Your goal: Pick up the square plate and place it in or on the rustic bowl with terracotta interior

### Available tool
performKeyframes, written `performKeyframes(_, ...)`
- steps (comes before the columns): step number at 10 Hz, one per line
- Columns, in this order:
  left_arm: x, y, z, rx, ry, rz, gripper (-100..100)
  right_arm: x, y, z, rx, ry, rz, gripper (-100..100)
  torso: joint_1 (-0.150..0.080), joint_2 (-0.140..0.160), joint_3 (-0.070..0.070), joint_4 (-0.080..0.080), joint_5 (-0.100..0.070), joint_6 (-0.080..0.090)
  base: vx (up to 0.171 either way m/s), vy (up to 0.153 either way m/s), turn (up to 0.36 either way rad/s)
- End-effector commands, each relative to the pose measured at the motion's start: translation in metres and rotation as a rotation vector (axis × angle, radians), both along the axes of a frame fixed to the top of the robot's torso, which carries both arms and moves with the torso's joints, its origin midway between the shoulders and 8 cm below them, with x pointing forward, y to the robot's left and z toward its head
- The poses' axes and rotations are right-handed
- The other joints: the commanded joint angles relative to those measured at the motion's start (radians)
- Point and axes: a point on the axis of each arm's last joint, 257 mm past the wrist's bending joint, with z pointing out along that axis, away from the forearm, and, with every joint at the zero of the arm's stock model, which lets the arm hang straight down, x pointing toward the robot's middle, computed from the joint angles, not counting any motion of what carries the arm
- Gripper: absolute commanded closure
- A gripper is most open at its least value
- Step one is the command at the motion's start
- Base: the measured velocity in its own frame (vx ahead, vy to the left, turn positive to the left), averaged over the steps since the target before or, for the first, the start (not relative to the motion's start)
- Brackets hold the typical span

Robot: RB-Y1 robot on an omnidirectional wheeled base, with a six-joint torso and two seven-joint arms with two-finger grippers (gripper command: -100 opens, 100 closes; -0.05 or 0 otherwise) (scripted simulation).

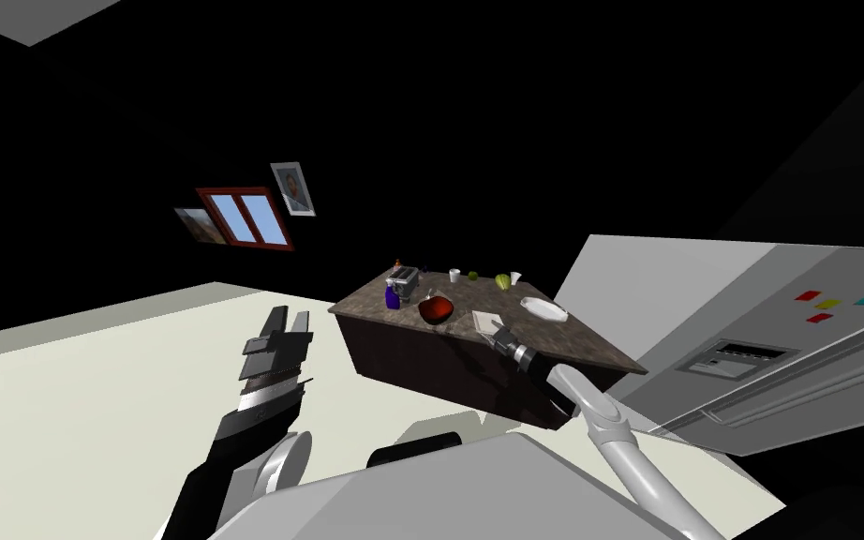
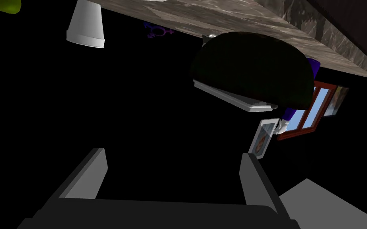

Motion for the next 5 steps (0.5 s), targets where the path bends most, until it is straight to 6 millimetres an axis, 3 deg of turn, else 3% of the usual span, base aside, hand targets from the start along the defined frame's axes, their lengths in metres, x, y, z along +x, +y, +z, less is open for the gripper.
performKeyframes(1, 0.000, 0.000, 0.000, 0.000, 0.000, 0.000, 0, -0.001, -0.006, -0.010, -0.065, 0.017, -0.001, -100, 0.000, 0.000, 0.000, 0.000, 0.000, 0.000, -0.007, 0.062, 0.045)
performKeyframes(2, 0.000, 0.000, 0.000, 0.000, 0.000, 0.000, 0, -0.001, -0.007, -0.011, -0.075, 0.019, 0.000, -100, -0.001, 0.001, 0.000, 0.000, 0.000, 0.000, -0.007, 0.025, -0.006)
performKeyframes(3, 0.000, 0.000, 0.000, 0.000, 0.000, 0.000, 0, -0.001, -0.026, -0.022, -0.151, 0.043, -0.009, -100, -0.003, 0.001, 0.001, 0.000, 0.000, 0.001, -0.011, 0.059, 0.107)
performKeyframes(4, 0.000, 0.000, 0.000, 0.000, 0.000, 0.000, 0, -0.001, -0.027, -0.025, -0.170, 0.048, -0.007, -100, -0.001, 0.001, 0.001, 0.000, 0.000, 0.000, -0.001, 0.053, 0.045)
performKeyframes(5, 0.000, 0.000, 0.000, 0.000, 0.000, 0.000, 0, -0.001, -0.046, -0.034, -0.238, 0.069, -0.016, -100, -0.002, 0.001, 0.000, 0.000, 0.000, 0.000, -0.003, 0.072, 0.091)
